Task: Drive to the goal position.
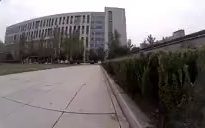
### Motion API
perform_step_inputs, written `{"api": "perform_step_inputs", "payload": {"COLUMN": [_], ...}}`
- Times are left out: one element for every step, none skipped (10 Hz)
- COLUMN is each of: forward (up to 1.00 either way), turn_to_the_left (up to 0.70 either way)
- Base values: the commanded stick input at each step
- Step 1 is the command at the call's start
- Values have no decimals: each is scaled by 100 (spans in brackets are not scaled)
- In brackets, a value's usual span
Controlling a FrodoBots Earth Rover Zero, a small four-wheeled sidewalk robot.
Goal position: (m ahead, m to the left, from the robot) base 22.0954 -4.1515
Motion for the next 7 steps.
{"api": "perform_step_inputs", "payload": {"forward": [0,0,0,0,3,12,22], "turn_to_the_left": [0,0,0,0,0,0,0]}}
